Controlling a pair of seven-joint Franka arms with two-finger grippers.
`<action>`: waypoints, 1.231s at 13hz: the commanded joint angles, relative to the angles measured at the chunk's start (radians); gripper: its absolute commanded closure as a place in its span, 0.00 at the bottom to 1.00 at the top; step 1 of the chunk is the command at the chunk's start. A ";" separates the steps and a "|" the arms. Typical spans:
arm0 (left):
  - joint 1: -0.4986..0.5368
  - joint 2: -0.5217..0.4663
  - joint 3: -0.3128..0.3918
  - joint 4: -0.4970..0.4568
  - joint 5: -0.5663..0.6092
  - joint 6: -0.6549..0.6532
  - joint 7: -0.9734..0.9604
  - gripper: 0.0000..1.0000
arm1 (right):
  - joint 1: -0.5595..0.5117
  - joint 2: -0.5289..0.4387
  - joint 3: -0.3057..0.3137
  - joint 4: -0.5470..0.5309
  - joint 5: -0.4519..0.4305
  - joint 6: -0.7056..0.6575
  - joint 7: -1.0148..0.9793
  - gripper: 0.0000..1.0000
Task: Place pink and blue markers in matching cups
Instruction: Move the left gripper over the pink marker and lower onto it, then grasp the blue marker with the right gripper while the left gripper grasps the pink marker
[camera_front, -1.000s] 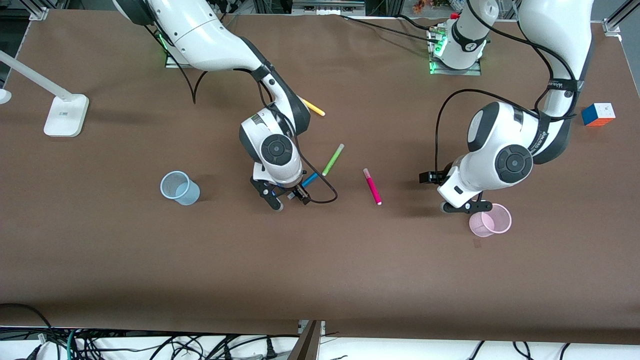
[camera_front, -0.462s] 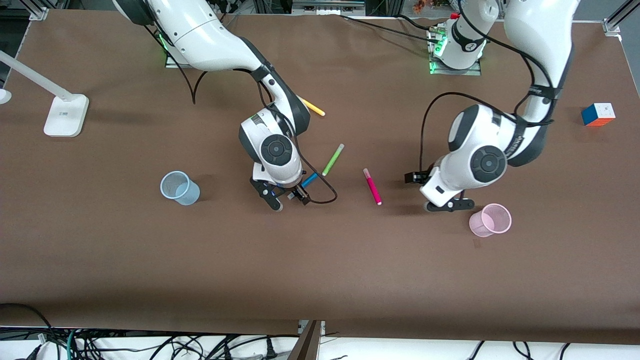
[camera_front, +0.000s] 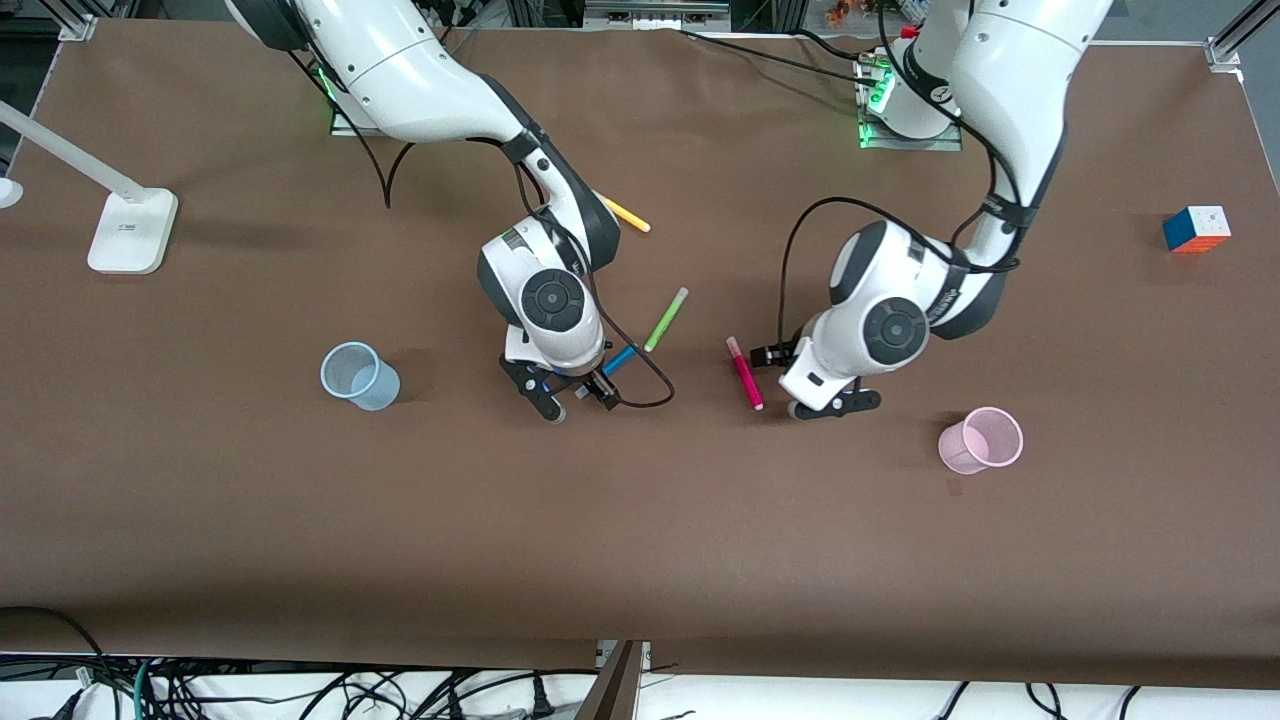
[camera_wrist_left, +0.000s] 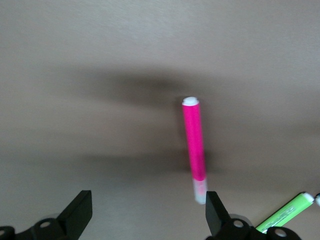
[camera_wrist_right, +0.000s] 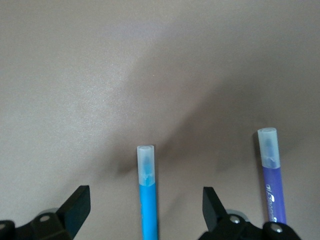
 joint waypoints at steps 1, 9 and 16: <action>-0.044 0.027 0.009 0.005 -0.019 0.047 -0.055 0.00 | 0.008 0.014 -0.008 0.027 -0.003 -0.014 -0.008 0.01; -0.104 0.085 0.010 -0.005 -0.014 0.124 -0.141 0.00 | 0.017 0.023 -0.006 0.027 0.006 -0.004 -0.005 0.01; -0.136 0.084 0.009 -0.039 -0.014 0.133 -0.192 0.73 | 0.057 0.054 -0.005 0.025 0.009 -0.001 -0.020 0.01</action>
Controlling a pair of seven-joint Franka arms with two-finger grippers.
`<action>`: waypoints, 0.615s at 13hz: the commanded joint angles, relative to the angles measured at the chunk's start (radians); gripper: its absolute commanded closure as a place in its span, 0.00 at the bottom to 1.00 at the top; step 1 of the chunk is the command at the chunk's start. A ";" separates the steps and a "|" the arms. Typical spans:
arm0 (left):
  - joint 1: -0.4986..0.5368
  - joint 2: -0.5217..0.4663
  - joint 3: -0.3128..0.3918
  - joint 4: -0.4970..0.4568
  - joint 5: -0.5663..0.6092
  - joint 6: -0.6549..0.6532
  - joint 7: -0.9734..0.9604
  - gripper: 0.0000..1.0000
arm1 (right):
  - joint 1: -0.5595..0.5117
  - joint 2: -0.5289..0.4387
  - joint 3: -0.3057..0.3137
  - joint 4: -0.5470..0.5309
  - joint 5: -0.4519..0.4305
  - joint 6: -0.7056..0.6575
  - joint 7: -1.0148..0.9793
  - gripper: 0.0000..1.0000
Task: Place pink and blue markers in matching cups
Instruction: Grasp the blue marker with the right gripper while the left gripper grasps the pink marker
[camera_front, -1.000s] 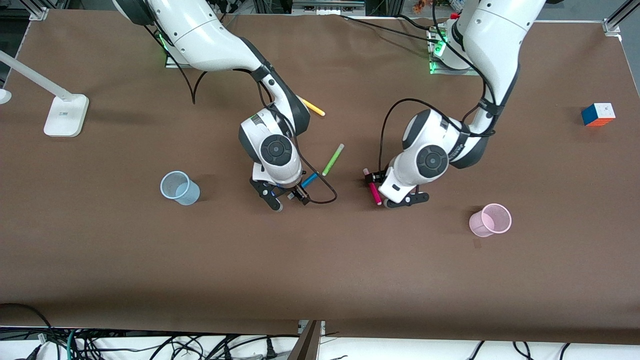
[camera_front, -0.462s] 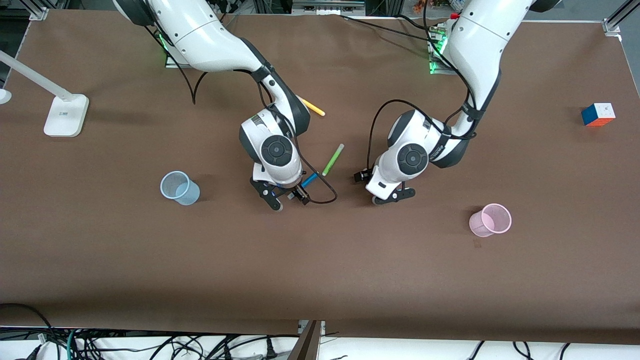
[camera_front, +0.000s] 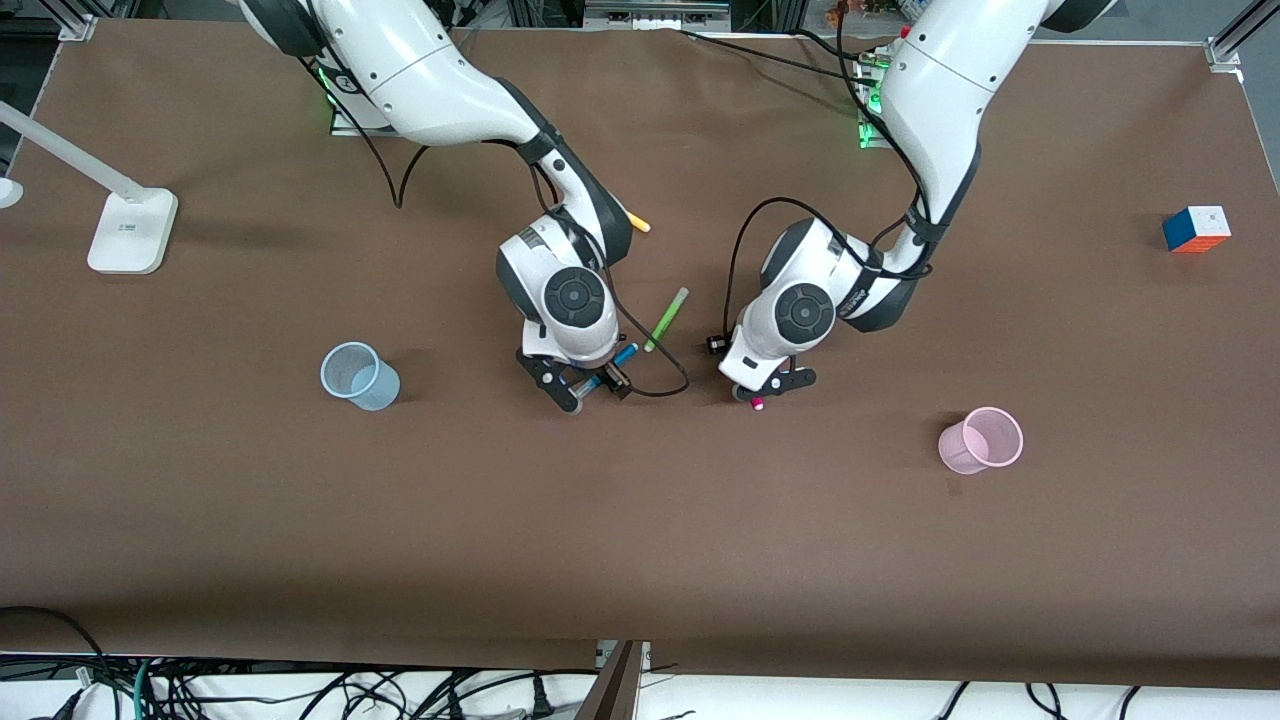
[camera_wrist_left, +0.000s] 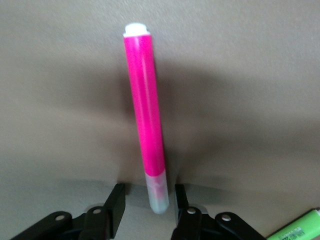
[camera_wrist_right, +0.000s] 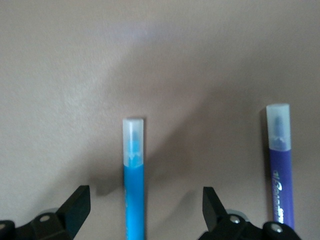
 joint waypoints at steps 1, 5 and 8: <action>-0.021 -0.005 0.010 -0.013 -0.014 0.016 -0.018 0.79 | 0.014 0.015 -0.006 0.024 0.012 -0.003 -0.028 0.01; -0.019 -0.005 0.013 -0.010 -0.014 0.012 -0.012 0.96 | 0.019 0.028 -0.004 0.022 0.014 0.020 -0.032 0.02; -0.016 -0.011 0.016 -0.010 -0.013 0.002 -0.005 1.00 | 0.019 0.030 -0.003 0.022 0.014 0.027 -0.033 0.09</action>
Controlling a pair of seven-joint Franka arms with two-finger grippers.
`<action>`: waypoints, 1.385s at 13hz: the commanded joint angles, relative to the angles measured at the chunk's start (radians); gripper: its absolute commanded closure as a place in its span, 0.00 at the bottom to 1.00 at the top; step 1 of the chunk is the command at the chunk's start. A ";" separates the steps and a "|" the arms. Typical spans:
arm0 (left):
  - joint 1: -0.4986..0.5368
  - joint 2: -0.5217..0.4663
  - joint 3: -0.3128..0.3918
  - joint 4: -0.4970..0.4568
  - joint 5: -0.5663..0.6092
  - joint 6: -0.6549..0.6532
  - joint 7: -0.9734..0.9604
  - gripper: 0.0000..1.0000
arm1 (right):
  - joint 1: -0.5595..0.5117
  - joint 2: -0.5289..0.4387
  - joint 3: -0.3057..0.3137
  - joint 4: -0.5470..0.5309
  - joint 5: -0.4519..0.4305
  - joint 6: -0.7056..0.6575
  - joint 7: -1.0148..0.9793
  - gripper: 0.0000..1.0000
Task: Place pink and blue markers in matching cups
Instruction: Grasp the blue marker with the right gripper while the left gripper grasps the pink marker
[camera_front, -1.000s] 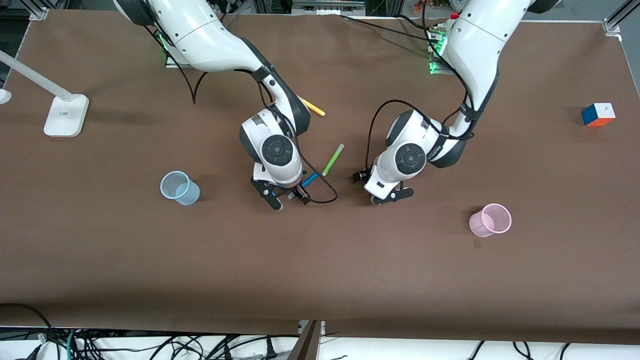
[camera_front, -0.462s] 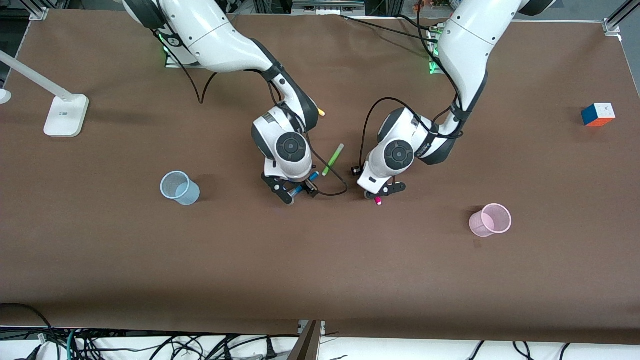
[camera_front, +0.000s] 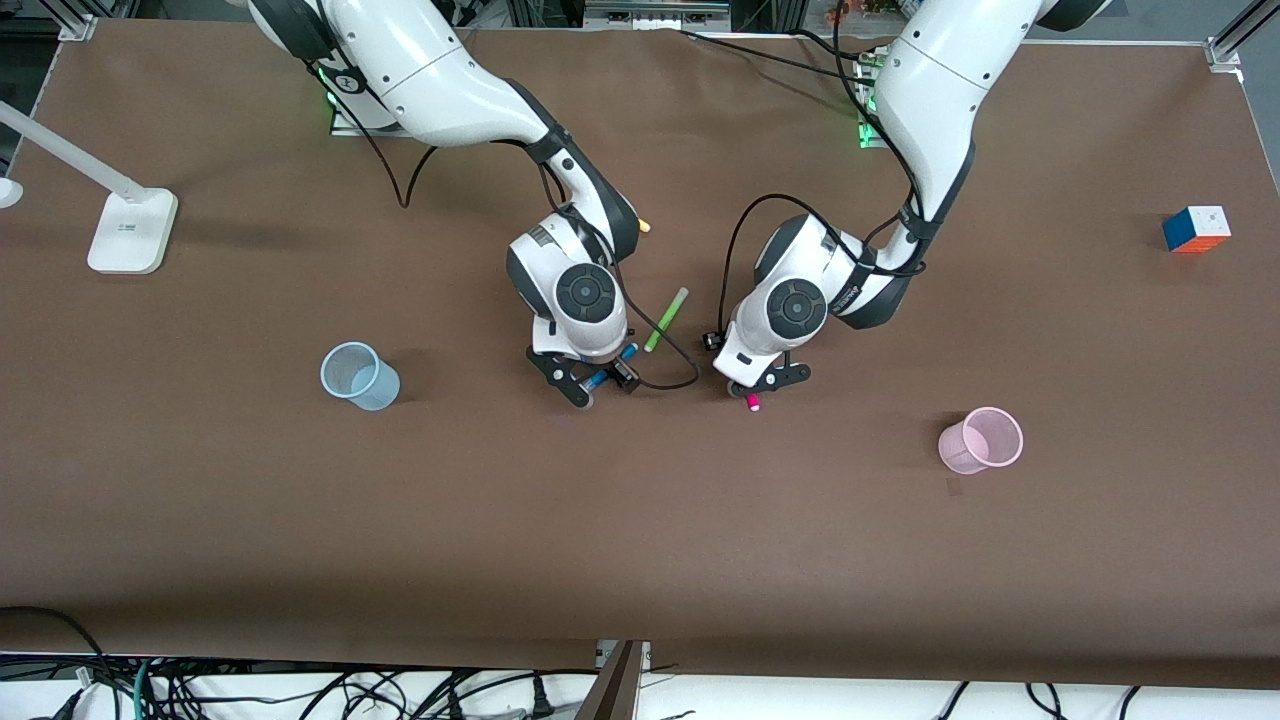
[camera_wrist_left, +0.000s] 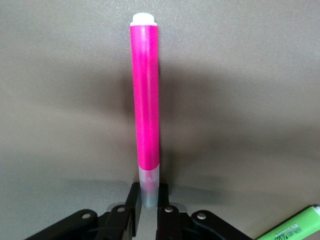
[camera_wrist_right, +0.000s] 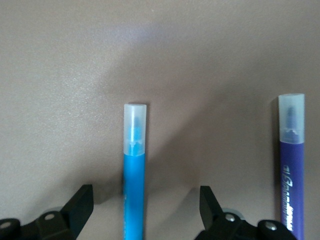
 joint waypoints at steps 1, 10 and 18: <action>-0.007 -0.016 0.016 -0.008 -0.013 -0.008 0.007 1.00 | 0.007 0.016 -0.003 0.022 0.014 0.009 -0.018 0.14; 0.082 -0.063 0.020 0.133 0.098 -0.368 0.109 1.00 | -0.009 -0.013 0.011 0.024 0.017 -0.013 -0.116 1.00; 0.185 -0.073 0.024 0.362 0.398 -0.850 0.436 1.00 | -0.244 -0.315 0.000 0.025 0.149 -0.509 -0.505 1.00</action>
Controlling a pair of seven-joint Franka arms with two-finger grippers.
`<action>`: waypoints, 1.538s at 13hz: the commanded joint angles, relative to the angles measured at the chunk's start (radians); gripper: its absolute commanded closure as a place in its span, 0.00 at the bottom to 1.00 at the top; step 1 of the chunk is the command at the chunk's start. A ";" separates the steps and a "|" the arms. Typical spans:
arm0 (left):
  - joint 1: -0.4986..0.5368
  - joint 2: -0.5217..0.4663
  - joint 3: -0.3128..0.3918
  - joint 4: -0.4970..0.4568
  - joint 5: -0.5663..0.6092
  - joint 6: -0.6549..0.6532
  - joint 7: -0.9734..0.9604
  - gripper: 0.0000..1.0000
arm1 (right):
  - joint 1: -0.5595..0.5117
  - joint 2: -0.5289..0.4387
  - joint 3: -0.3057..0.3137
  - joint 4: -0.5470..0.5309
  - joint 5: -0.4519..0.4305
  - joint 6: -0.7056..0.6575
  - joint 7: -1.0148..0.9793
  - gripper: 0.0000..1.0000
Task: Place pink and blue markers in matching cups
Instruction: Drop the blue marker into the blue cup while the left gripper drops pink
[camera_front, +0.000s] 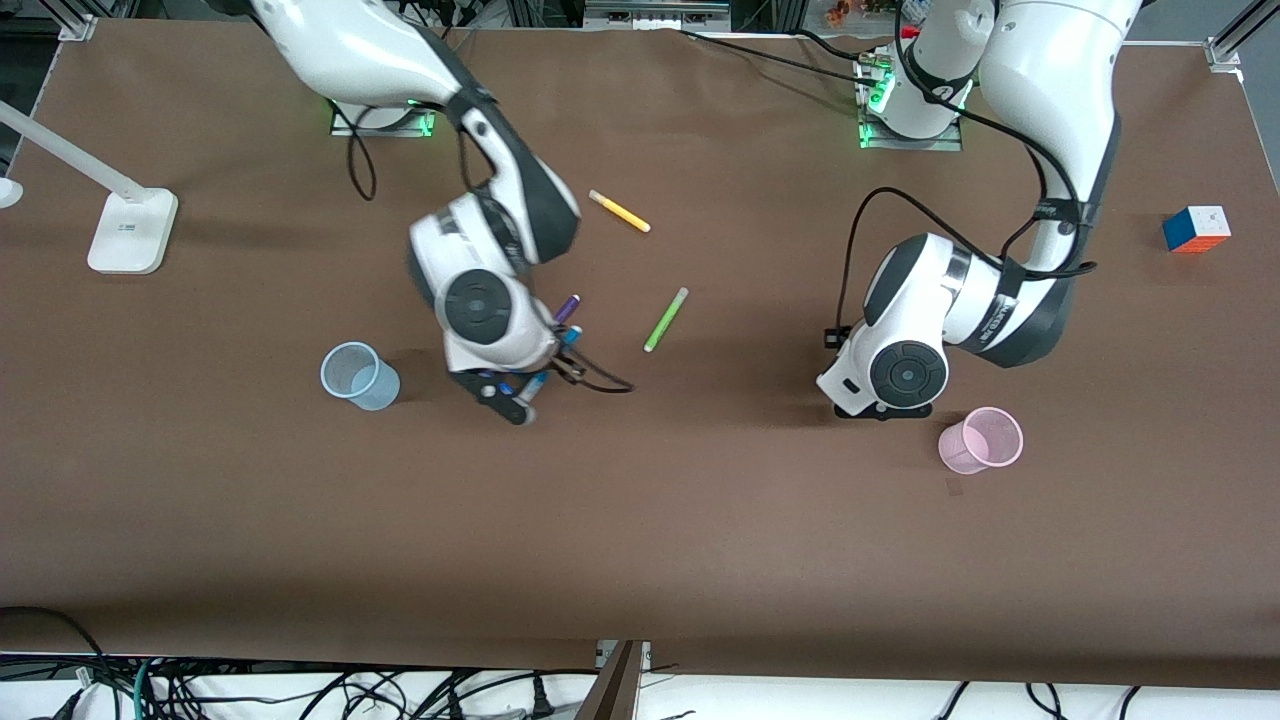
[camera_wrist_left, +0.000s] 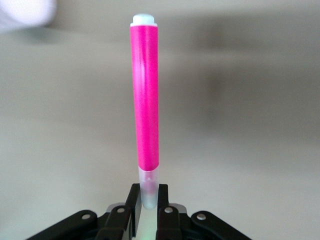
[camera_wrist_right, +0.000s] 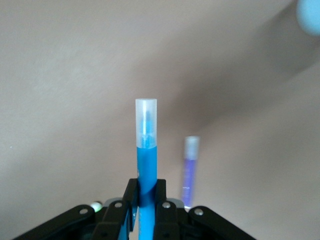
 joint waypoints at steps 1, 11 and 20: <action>0.026 0.001 -0.002 0.058 0.160 -0.093 0.157 1.00 | -0.112 -0.109 0.009 -0.032 0.045 -0.175 -0.180 1.00; 0.089 0.102 0.016 0.047 0.722 -0.104 0.733 1.00 | -0.672 -0.027 0.012 -0.068 0.432 -0.523 -0.797 1.00; 0.029 0.146 0.016 0.028 0.828 -0.098 0.736 0.79 | -0.697 0.108 0.012 -0.068 0.532 -0.462 -0.867 1.00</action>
